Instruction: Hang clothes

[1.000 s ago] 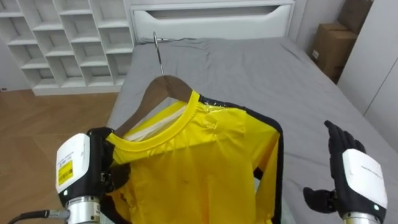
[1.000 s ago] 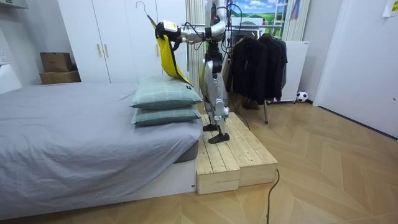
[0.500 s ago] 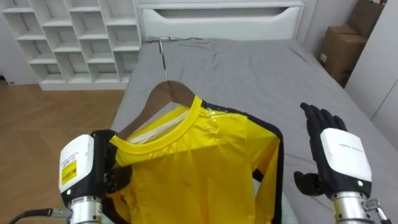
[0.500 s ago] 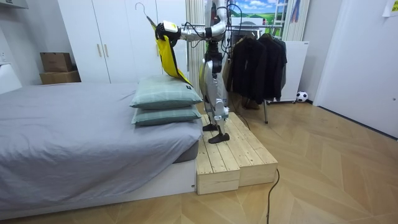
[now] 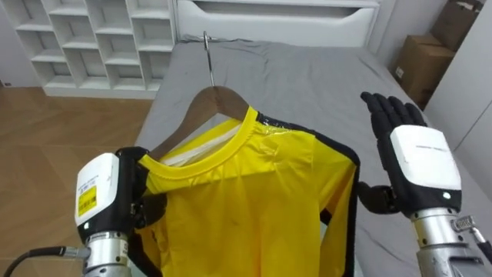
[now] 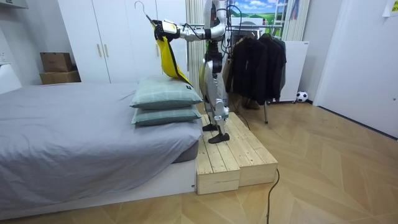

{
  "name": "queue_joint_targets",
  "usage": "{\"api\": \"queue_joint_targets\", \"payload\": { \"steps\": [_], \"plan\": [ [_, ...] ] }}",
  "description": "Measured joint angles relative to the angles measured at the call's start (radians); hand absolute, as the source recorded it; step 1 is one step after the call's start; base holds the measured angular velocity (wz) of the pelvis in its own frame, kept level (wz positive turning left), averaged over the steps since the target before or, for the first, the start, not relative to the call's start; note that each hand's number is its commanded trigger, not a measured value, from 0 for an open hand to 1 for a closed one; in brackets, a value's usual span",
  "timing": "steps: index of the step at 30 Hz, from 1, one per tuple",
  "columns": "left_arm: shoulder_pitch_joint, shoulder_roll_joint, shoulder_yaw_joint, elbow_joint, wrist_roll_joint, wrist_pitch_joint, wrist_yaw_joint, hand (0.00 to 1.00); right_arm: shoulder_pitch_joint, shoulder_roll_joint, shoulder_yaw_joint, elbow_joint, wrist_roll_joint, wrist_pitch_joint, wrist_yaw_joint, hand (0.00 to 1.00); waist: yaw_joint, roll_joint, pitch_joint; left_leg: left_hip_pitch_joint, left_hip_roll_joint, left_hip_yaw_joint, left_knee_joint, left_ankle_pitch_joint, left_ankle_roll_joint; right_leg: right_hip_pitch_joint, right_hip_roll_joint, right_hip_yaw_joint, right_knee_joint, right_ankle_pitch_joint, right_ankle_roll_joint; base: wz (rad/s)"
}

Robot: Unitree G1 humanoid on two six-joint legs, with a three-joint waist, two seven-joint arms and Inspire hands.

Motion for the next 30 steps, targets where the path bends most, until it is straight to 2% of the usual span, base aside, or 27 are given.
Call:
{"api": "queue_joint_targets", "payload": {
  "steps": [5, 12, 20, 30],
  "plan": [
    [-0.003, 0.005, 0.000, 0.000, 0.001, 0.001, 0.000, 1.00, -0.012, -0.010, -0.001, -0.073, -0.007, 0.002, 0.042, 0.00, -0.012, -0.003, 0.0020, -0.007, 0.000, -0.007, 0.000, 0.000, 0.000, -0.001, -0.002, -0.013, -0.004, 0.000, 0.000, 0.06],
    [-0.026, 0.007, 0.001, 0.000, 0.000, 0.002, 0.000, 1.00, -0.022, -0.013, -0.001, -0.107, -0.015, 0.002, 0.082, 0.00, -0.005, -0.012, 0.0070, -0.008, 0.000, -0.013, 0.000, 0.000, 0.000, -0.001, -0.002, -0.018, -0.004, 0.000, 0.000, 0.02],
    [-0.033, 0.006, 0.001, 0.000, 0.050, 0.002, 0.000, 1.00, -0.022, -0.013, -0.001, -0.109, -0.017, 0.003, 0.139, 0.00, 0.010, -0.013, 0.0065, -0.008, 0.001, -0.012, 0.000, 0.000, 0.000, -0.001, -0.001, -0.016, -0.004, 0.000, 0.000, 0.00],
    [-0.034, 0.006, 0.001, 0.000, 0.088, 0.002, 0.000, 1.00, -0.032, -0.013, -0.001, -0.108, -0.013, 0.002, 0.197, 0.00, 0.012, -0.013, 0.0063, -0.009, 0.001, -0.014, 0.000, 0.000, 0.000, 0.000, -0.002, -0.020, -0.002, 0.000, 0.000, 0.00]
  ]
}}
